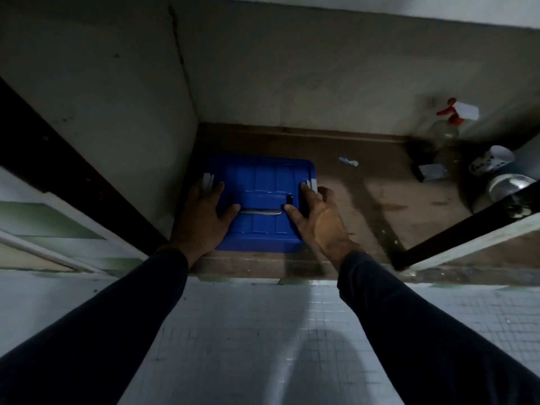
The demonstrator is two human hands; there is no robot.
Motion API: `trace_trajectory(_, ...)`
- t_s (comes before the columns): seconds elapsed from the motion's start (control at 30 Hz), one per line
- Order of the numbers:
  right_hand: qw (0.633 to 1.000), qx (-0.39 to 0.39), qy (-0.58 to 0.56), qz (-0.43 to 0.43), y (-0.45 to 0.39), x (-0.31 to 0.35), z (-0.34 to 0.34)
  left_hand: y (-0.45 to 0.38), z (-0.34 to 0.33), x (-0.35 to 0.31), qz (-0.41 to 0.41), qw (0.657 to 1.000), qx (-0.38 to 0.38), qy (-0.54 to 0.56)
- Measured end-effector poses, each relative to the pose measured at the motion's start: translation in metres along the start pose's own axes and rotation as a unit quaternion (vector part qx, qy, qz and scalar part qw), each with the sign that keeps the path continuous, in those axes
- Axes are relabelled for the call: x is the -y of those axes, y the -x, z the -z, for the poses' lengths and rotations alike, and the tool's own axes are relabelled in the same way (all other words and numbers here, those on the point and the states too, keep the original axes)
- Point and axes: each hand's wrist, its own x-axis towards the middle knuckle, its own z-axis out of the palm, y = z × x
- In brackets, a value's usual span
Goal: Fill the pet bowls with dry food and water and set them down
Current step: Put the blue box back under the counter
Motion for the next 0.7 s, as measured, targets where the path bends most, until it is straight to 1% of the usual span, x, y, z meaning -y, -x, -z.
trace_trajectory(0.27,0.99,0.046,0.129,0.027,0.048,-0.005,0.003,0.056,0.023,-0.01,-0.036,0.995,0.062,-0.073)
trace_trajectory(0.4,0.977,0.09,0.19,0.033,0.082,-0.007,0.01,0.091,0.049,-0.025,-0.041,0.987,0.097,-0.119)
trace_trajectory(0.47,0.972,0.104,0.207,0.038,0.106,-0.006,0.019,0.111,0.067,-0.033,-0.033,0.985,0.118,-0.118)
trace_trajectory(0.57,0.964,0.137,0.222,0.051,0.148,0.003,0.041,0.144,0.095,-0.048,-0.042,0.981,0.14,-0.129)
trace_trajectory(0.63,0.961,0.167,0.216,0.045,0.175,0.016,0.062,0.166,0.112,-0.06,-0.051,0.974,0.156,-0.158)
trace_trajectory(0.7,0.956,0.179,0.226,0.049,0.199,0.03,0.084,0.186,0.128,-0.072,-0.046,0.963,0.19,-0.186)
